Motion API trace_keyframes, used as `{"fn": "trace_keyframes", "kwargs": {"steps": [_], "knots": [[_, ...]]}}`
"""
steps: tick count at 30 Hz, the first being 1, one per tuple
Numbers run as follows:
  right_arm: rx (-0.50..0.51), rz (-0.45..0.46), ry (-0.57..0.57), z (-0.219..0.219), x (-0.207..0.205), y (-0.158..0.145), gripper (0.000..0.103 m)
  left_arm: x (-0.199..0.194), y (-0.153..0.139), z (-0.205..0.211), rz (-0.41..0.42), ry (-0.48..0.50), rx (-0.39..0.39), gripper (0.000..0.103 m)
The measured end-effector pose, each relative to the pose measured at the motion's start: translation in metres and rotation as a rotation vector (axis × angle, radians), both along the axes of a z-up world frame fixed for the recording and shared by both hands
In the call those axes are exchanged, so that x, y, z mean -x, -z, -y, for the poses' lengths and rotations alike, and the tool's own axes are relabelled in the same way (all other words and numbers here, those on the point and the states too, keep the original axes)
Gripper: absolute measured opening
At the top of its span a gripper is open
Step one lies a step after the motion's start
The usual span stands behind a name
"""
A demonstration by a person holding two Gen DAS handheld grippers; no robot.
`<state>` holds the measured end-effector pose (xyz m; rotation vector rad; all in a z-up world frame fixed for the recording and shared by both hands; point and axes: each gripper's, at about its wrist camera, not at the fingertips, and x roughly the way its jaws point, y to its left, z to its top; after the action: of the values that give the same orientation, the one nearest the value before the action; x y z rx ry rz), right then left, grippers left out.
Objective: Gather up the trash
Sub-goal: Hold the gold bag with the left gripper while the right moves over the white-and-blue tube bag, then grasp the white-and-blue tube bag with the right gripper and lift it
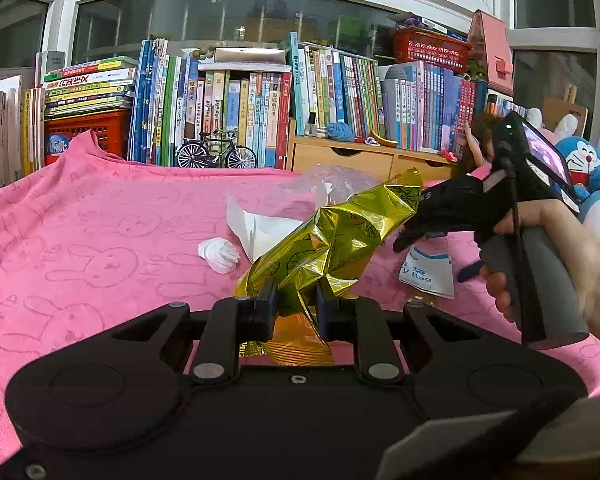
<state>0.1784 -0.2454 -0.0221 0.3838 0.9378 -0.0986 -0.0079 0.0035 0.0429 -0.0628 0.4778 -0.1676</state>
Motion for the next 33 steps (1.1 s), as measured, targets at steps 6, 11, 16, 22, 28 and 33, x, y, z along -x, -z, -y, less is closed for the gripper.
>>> {"fn": "trace_keyframes", "kwargs": {"steps": [6, 11, 16, 22, 28, 33], "knots": [[-0.029, 0.039, -0.048, 0.011, 0.017, -0.013, 0.039, 0.002, 0.001, -0.001, -0.006, -0.002, -0.002, 0.018], [-0.074, 0.048, -0.064, 0.022, 0.03, -0.022, 0.01, 0.009, -0.001, -0.002, -0.005, -0.005, -0.002, 0.018], [-0.054, 0.053, -0.111, 0.023, 0.04, -0.026, 0.014, 0.014, -0.002, -0.002, -0.005, -0.006, -0.009, 0.018], [0.018, 0.035, -0.151, 0.0, 0.03, -0.022, 0.096, 0.017, -0.002, -0.002, -0.017, -0.015, -0.002, 0.018], [0.13, -0.025, -0.197, -0.034, 0.019, -0.004, 0.081, 0.02, -0.002, -0.004, -0.02, -0.02, -0.001, 0.018], [0.144, 0.047, -0.242, -0.036, 0.037, -0.016, 0.037, 0.021, -0.003, -0.008, -0.016, -0.027, 0.003, 0.018]]}}
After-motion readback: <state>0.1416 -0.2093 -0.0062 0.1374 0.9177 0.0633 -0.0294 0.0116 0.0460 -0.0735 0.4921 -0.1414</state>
